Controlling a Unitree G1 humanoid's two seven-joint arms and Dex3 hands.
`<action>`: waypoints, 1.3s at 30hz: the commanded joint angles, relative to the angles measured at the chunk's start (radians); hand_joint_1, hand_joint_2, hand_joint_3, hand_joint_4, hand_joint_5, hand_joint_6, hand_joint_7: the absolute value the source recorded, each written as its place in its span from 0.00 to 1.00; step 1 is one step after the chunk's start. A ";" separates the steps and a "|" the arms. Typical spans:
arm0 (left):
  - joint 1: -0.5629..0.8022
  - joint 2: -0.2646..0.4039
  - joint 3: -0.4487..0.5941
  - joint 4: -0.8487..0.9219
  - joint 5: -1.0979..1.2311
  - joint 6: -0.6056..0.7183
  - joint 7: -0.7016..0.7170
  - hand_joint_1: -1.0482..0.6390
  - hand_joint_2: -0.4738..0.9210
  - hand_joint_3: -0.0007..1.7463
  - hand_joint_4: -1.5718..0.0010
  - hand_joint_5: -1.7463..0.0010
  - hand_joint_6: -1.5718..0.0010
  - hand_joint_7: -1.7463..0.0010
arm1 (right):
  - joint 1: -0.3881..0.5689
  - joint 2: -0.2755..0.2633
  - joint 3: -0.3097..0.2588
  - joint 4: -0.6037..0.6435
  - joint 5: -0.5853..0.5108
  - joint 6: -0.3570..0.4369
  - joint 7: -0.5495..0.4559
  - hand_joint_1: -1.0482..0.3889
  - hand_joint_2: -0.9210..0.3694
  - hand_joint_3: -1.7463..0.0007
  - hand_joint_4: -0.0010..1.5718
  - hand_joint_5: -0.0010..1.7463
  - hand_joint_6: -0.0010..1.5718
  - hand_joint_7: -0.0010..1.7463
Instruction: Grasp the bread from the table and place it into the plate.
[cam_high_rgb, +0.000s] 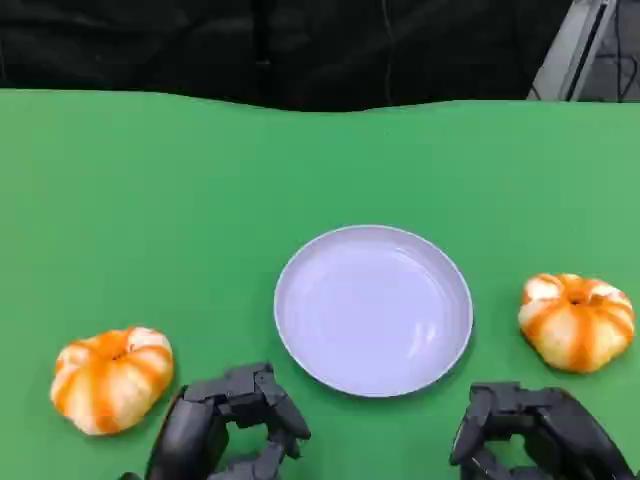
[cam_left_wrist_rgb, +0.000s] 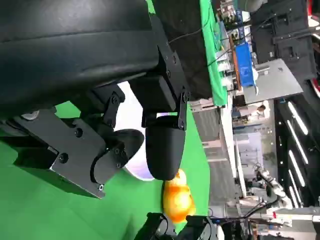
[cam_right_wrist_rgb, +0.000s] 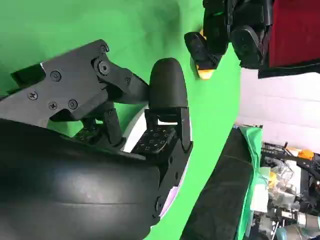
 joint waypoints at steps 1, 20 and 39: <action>0.003 0.014 0.006 -0.006 0.007 -0.008 0.016 0.59 0.74 0.63 0.44 0.11 0.38 0.31 | -0.006 -0.008 -0.013 0.014 0.008 -0.018 -0.001 0.66 0.20 0.49 0.53 0.83 0.54 0.68; 0.005 0.013 0.008 -0.011 -0.030 -0.011 0.003 0.55 0.81 0.47 0.45 0.41 0.40 0.59 | -0.011 -0.009 -0.011 0.019 0.009 -0.011 0.001 0.66 0.20 0.50 0.53 0.83 0.54 0.68; 0.048 0.063 -0.002 -0.197 -0.072 0.037 -0.053 0.25 1.00 0.10 0.63 1.00 0.74 1.00 | -0.011 -0.006 -0.009 0.020 0.007 -0.011 -0.001 0.66 0.19 0.50 0.54 0.83 0.54 0.67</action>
